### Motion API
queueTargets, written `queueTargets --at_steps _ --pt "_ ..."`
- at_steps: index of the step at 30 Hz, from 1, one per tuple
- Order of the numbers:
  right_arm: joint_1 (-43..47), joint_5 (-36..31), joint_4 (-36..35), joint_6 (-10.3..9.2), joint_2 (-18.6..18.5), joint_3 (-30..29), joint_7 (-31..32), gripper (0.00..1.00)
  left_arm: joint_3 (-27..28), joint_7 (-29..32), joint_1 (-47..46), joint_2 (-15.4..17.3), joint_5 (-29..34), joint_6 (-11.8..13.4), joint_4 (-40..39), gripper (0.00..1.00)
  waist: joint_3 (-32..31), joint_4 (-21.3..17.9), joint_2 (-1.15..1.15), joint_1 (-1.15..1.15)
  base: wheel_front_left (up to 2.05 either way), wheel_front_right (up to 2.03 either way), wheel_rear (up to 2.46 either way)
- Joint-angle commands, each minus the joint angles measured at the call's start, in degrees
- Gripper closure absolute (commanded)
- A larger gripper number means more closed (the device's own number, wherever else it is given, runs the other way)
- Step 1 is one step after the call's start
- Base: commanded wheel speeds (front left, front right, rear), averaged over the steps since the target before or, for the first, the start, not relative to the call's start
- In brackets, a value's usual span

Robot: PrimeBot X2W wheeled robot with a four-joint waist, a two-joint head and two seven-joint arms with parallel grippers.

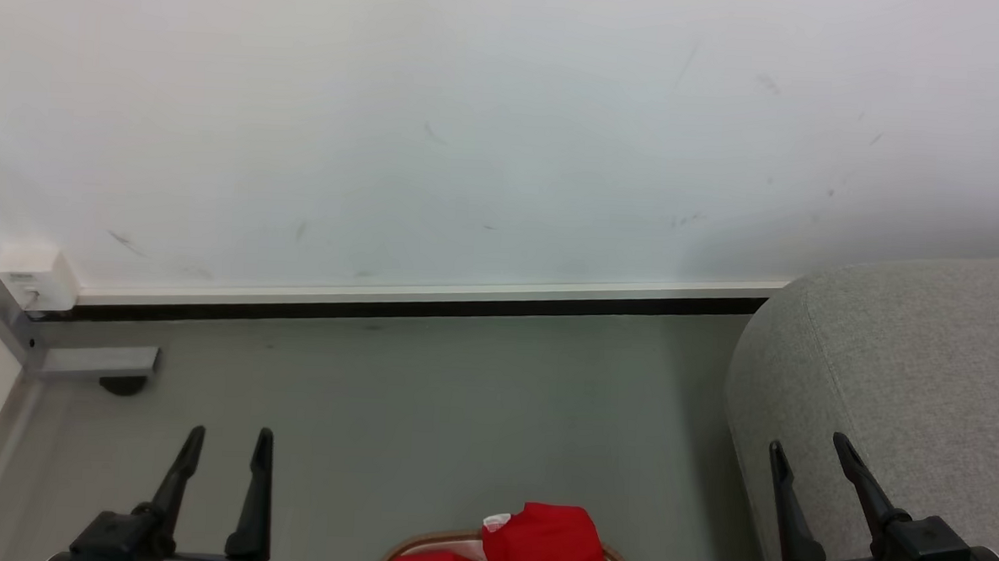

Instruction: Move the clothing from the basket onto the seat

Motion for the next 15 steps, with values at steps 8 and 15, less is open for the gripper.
queueTargets --at_steps 8,15 --pt "-0.16 0.87 0.04 -0.12 0.00 -0.07 -0.16 0.00 0.16 -0.07 0.39 -0.05 -0.44 0.07 0.41 0.00 0.06 -0.03 0.00 0.00 0.00 0.00 0.00" --pt "-0.17 0.95 0.10 -0.12 0.00 0.06 -0.16 0.00 0.09 -0.07 0.57 -0.04 -0.56 0.06 0.26 0.00 0.11 -0.12 0.00 0.00 0.00 0.00 0.00"
